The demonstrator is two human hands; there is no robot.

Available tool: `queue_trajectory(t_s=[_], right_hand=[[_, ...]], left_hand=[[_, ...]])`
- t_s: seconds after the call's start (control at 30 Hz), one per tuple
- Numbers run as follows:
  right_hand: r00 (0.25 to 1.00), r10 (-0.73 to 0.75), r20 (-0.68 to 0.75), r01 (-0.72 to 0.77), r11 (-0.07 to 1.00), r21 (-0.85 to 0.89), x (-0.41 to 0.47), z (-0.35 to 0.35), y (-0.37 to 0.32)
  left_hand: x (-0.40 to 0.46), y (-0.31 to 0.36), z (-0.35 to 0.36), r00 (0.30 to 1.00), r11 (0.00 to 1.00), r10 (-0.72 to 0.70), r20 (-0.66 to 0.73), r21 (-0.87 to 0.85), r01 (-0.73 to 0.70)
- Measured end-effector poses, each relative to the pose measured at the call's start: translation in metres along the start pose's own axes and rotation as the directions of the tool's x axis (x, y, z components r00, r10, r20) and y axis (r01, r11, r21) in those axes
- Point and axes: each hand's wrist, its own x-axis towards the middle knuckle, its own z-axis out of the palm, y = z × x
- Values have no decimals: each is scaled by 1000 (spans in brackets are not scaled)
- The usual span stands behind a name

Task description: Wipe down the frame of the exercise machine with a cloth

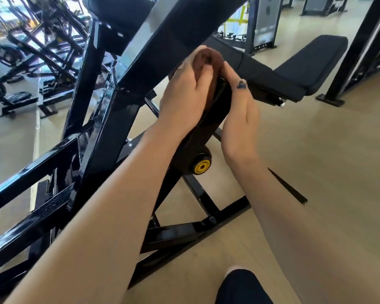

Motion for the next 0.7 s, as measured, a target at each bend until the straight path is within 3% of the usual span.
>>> queue_trajectory(t_s=[0.17,0.3,0.4,0.53,0.6,0.7], right_hand=[[1000,31,-2,-31,999,32,-4,-2,-1],[993,110,-36,-105,988,117,-3,3,-4],[963,269,1,-266,950,164,-9,7,-6],[892,439,112,-444,799,406,-8,2,-16],[862,491,127,-488,736,468,-7,-2,-16],[842,494,215,-530,688,496,-9,-6,-11]], left_hand=[[-47,-10,4,978,977,207,-34,-51,-209],[-22,-13,-1,977,976,214,2,-52,-213],[18,-9,3,999,998,50,-13,-28,-50],[49,2,7,981,982,-190,29,6,190],[41,7,6,988,988,-156,2,12,156],[7,9,12,996,997,70,-54,-7,-71]])
